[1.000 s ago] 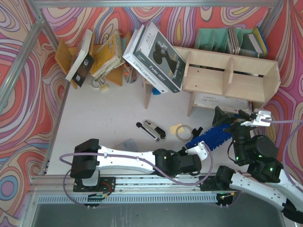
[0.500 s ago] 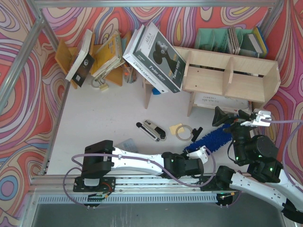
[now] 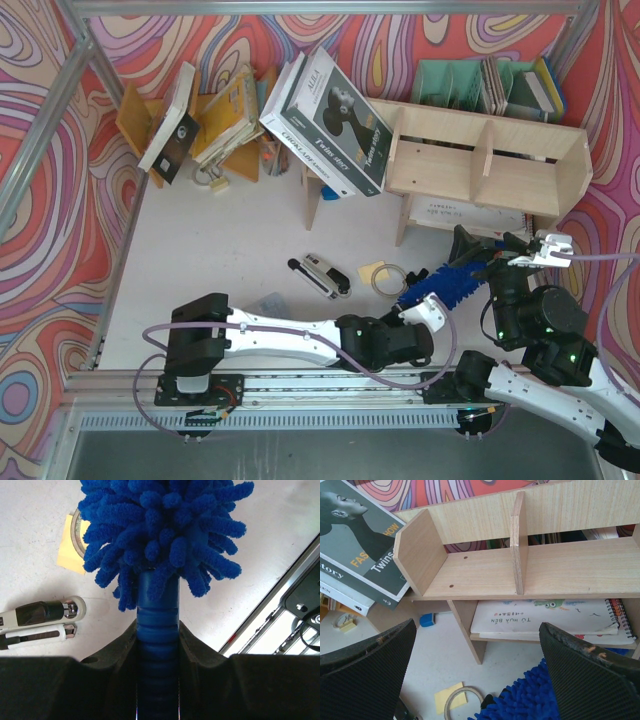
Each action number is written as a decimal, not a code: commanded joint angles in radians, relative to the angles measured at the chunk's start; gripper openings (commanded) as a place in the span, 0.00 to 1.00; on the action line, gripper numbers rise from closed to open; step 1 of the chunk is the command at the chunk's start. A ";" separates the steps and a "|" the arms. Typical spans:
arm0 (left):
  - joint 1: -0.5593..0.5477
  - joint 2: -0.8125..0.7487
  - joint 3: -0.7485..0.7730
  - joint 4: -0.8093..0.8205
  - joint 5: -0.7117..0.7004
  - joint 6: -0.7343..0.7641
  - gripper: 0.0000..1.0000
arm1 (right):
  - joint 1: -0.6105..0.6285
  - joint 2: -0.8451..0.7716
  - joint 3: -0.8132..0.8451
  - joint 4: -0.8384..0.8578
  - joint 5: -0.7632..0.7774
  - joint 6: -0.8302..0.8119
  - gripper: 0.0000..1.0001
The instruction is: Dust the bookshelf with a duster
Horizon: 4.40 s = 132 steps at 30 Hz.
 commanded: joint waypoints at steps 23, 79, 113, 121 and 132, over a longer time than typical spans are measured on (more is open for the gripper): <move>-0.026 0.032 0.145 -0.410 -0.235 -0.566 0.00 | -0.001 -0.020 -0.006 0.001 -0.041 0.039 0.99; -0.136 0.025 0.313 -0.892 -0.331 -0.784 0.00 | -0.001 -0.022 0.018 -0.024 -0.109 0.050 0.99; -0.327 -0.034 0.140 -0.818 -0.313 -0.701 0.00 | -0.001 0.007 0.021 -0.021 -0.083 0.034 0.99; -0.432 -0.107 0.078 -0.907 -0.342 -0.792 0.00 | -0.002 0.016 0.020 -0.016 -0.070 0.020 0.99; -0.568 -0.141 0.082 -1.227 -0.413 -1.150 0.00 | -0.002 0.048 0.018 -0.006 -0.040 0.000 0.99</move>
